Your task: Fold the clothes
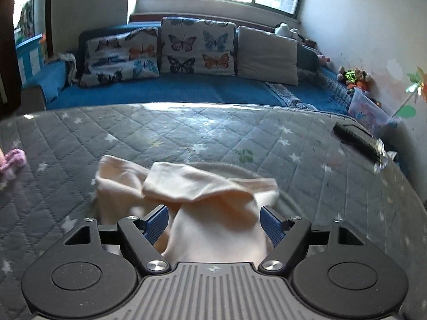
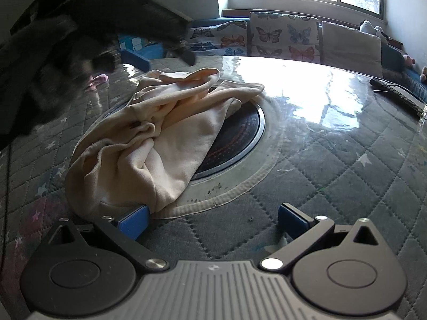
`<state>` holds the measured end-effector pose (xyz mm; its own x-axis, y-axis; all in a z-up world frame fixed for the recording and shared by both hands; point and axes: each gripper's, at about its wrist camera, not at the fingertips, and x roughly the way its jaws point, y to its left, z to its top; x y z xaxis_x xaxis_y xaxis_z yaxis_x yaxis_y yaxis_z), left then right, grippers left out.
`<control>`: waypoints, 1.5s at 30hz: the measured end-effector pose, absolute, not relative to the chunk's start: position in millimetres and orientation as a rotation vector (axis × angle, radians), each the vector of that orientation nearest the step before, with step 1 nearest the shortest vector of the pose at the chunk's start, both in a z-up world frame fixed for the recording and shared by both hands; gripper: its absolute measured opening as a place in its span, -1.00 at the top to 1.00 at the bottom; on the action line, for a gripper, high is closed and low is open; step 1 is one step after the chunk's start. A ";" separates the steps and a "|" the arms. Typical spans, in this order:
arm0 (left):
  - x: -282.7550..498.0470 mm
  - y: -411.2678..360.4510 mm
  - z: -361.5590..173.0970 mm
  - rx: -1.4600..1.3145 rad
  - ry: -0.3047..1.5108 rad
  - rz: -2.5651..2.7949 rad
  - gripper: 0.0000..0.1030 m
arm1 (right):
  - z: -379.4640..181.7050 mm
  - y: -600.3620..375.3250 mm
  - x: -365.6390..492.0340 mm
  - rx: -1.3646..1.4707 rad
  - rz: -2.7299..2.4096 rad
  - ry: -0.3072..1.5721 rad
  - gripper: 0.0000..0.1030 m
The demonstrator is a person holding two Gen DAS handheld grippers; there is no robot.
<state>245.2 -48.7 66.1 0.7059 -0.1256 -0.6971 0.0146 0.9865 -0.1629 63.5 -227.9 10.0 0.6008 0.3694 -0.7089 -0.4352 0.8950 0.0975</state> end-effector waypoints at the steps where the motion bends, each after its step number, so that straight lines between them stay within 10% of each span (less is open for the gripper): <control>1: 251.5 -50.4 66.3 -0.161 0.790 -0.077 -0.51 | 10.0 -228.1 63.6 -0.090 0.470 0.800 -1.00; 12: 296.5 -47.6 44.3 -0.360 0.912 -0.030 -0.44 | 8.0 -229.9 64.7 -0.101 0.495 0.779 -1.00; 22: 295.9 -37.1 39.8 -0.401 0.912 0.014 0.80 | 7.1 -229.7 63.5 -0.109 0.500 0.764 -1.00; 45: 136.2 107.9 124.0 -0.328 0.645 0.265 0.84 | 27.0 -230.2 81.4 -0.002 0.480 0.761 -0.78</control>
